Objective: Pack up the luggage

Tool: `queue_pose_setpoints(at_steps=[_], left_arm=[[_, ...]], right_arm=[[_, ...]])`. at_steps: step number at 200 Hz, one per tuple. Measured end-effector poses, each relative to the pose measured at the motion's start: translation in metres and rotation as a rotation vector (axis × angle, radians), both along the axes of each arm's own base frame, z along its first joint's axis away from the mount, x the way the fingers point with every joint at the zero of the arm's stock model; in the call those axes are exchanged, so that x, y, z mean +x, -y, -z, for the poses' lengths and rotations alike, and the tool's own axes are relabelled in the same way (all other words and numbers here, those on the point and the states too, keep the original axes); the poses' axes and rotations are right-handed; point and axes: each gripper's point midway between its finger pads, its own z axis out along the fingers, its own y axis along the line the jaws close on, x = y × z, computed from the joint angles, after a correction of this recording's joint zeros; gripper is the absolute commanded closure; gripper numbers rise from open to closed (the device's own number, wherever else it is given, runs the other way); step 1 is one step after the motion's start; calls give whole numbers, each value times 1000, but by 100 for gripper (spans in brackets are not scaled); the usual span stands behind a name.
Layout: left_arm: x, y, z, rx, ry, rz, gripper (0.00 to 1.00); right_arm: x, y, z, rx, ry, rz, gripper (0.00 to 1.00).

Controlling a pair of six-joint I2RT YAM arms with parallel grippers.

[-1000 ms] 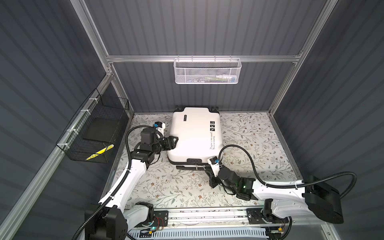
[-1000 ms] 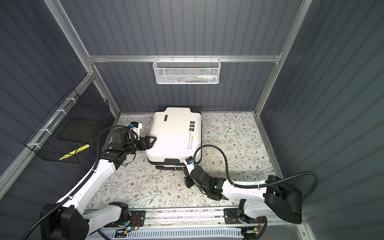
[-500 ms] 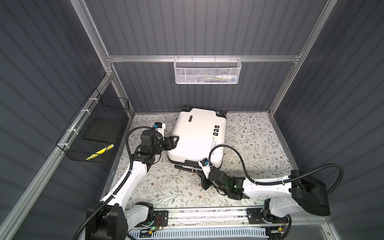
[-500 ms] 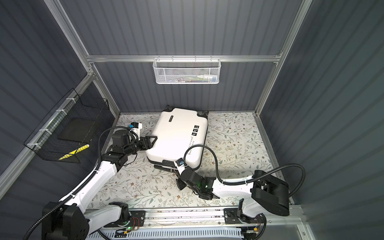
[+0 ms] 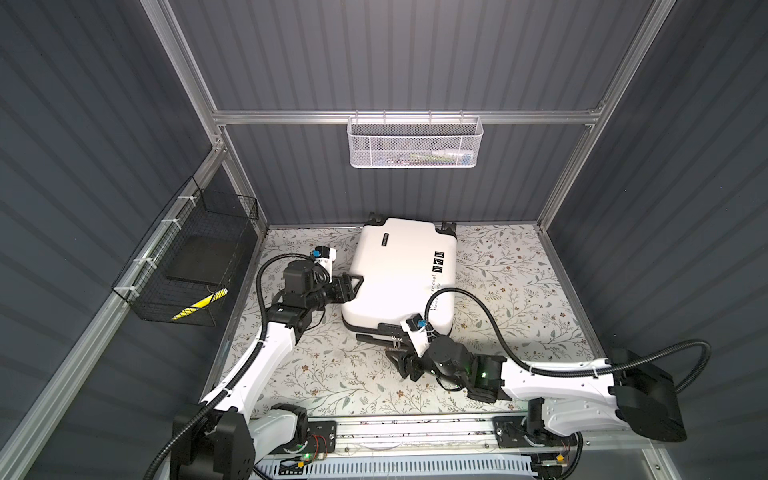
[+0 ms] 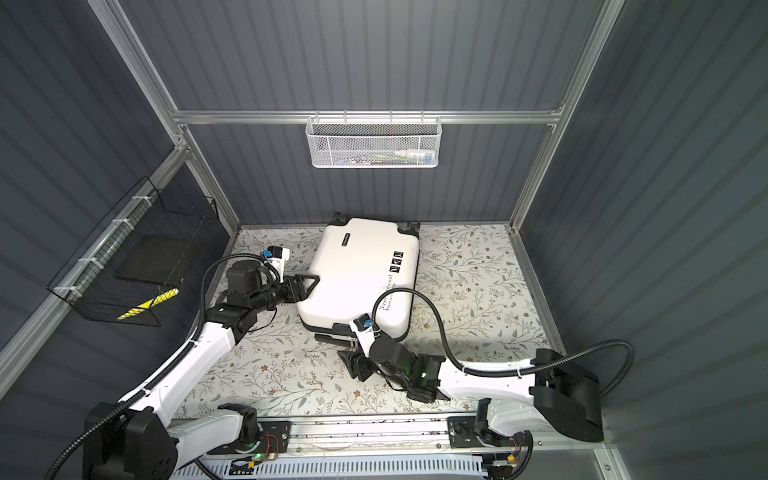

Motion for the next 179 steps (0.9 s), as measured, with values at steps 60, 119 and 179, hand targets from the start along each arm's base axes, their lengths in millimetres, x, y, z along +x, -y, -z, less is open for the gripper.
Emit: queue_pose_setpoints(at_steps=[60, 119, 179], left_arm=[[-2, 3, 0, -12, -8, 14, 31], [-12, 18, -2, -42, -21, 83, 31], [-14, 16, 0, -34, -33, 77, 28]], right_arm=[[9, 48, 4, 37, -33, 82, 24], [33, 89, 2, 87, -69, 183, 22], [34, 116, -11, 127, -89, 240, 15]])
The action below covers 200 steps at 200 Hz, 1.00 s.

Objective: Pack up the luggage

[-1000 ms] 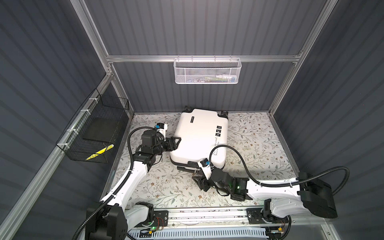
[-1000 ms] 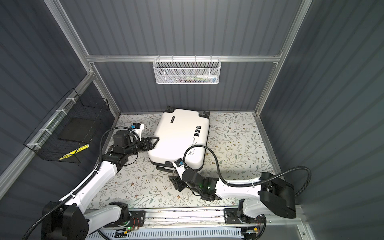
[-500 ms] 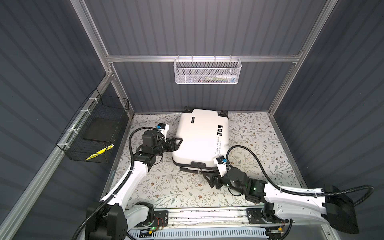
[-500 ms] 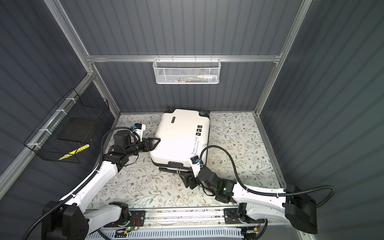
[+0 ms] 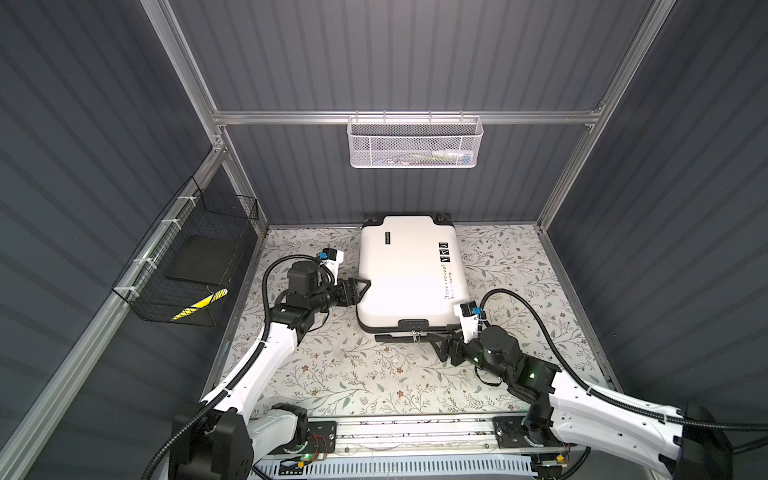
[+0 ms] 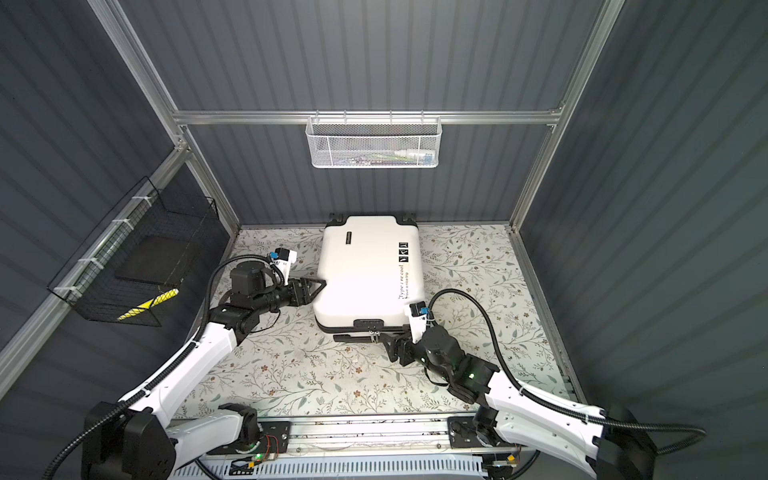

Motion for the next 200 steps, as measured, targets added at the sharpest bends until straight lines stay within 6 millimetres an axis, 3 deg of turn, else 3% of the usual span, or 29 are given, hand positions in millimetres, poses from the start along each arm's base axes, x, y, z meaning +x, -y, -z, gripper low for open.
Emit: queue_pose_setpoints(at_steps=[42, 46, 49, 104, 144, 168, 200], left_arm=[[-2, -13, -8, 40, 31, -63, 16], [-2, -14, -9, 43, 37, -69, 3], [-2, -15, -10, 48, 40, -75, 1], [2, -47, -14, 155, 76, -238, 0], [9, -93, -21, 282, 161, -466, 0], [17, -117, -12, 404, 225, -565, 0], [40, -136, 13, 582, 248, -606, 0]], right_arm=[[-4, 30, -18, 46, -11, 72, 1], [-3, 34, -20, 43, -12, 84, 1], [-2, 36, -22, 46, -15, 94, 1], [26, 96, -56, 8, -23, 339, 1], [57, 153, -73, -59, -56, 592, 1], [83, 195, -67, -104, -114, 774, 1], [107, 250, -37, -165, -195, 1004, 1]])
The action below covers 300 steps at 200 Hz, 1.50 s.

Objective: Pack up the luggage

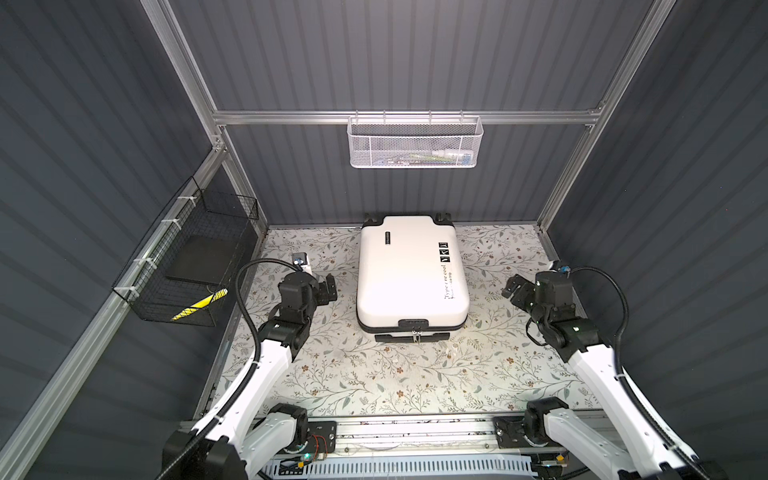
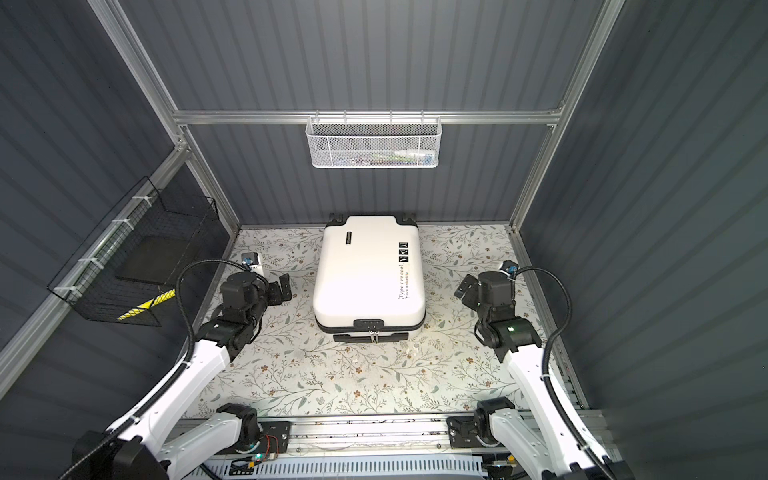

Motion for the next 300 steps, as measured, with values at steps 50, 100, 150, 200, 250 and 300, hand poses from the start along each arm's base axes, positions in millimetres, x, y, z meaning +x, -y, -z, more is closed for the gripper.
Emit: queue_pose_setpoints(at_steps=[50, 100, 150, 200, 250, 300], left_arm=[[11, -16, 101, 130, -116, -15, 0], [8, -20, 152, 140, -116, -10, 0], [32, -21, 138, 93, 44, 34, 0], [46, -22, 153, 59, -2, 72, 0], [60, -35, 142, 15, 21, 60, 0], [58, -32, 144, 8, 10, 74, 0]], right_arm=[[31, 37, 29, -226, -30, 121, 1], [37, 46, 111, -423, -161, 32, 1], [56, 26, 100, -414, 82, -148, 1], [56, 32, 116, -380, 151, -171, 1], [64, 28, 95, -378, 236, -179, 1], [65, 28, 93, -380, 245, -178, 1]])
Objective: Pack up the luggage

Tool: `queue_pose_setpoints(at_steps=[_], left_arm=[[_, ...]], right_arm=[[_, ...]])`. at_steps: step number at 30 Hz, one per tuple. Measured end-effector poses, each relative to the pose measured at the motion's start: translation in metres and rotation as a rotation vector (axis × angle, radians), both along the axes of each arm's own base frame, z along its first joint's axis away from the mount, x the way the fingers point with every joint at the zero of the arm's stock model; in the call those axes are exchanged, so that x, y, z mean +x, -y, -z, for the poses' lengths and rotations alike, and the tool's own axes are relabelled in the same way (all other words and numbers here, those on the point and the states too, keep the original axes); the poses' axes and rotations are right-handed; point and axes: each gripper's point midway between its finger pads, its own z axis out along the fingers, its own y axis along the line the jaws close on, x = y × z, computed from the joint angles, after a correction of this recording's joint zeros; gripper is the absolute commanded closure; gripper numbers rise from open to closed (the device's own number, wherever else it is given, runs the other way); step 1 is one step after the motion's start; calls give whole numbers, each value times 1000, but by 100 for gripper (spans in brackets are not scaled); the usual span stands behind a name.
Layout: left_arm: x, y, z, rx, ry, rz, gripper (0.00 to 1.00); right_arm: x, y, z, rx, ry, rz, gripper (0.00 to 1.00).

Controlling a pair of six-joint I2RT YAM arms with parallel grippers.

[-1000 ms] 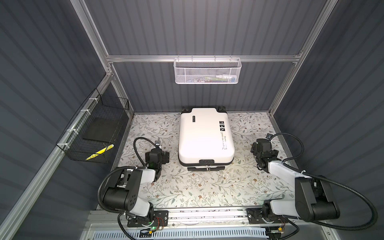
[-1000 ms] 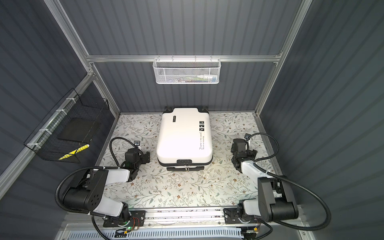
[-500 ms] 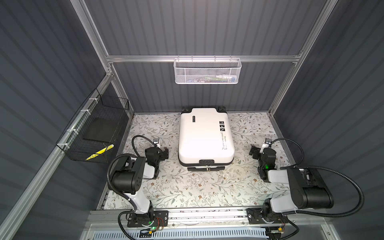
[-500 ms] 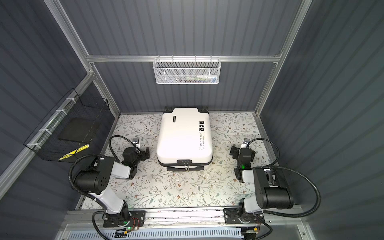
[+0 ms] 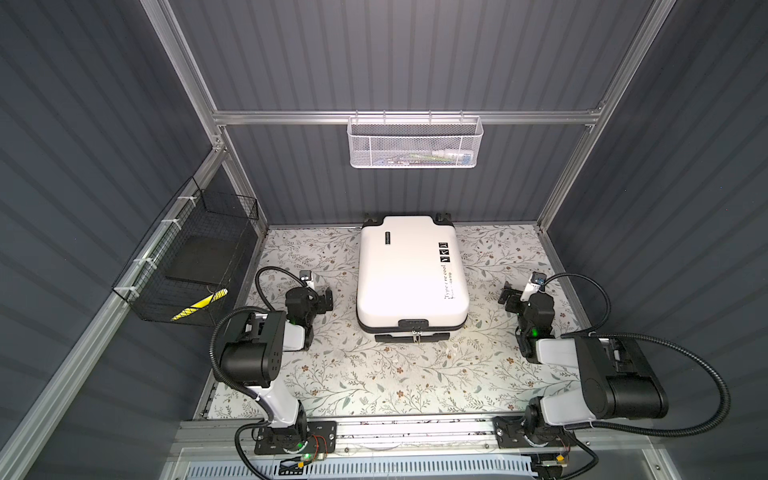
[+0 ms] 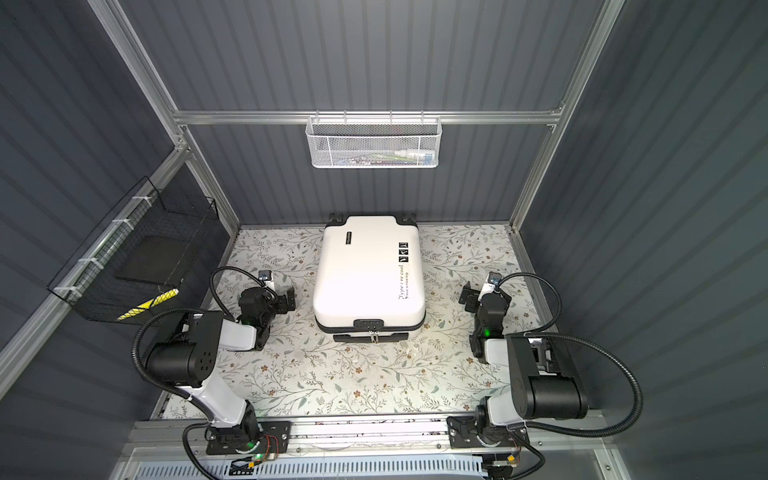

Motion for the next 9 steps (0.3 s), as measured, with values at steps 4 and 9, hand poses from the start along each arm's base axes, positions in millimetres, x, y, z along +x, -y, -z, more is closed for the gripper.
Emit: queue_pose_setpoints(at_steps=[4, 9], left_arm=[[0, 0, 0, -1, 0, 1, 0], [0, 0, 0, -1, 0, 1, 0]], right_arm=[[0, 0, 0, 0, -1, 0, 1], [0, -1, 0, 2, -1, -5, 1]])
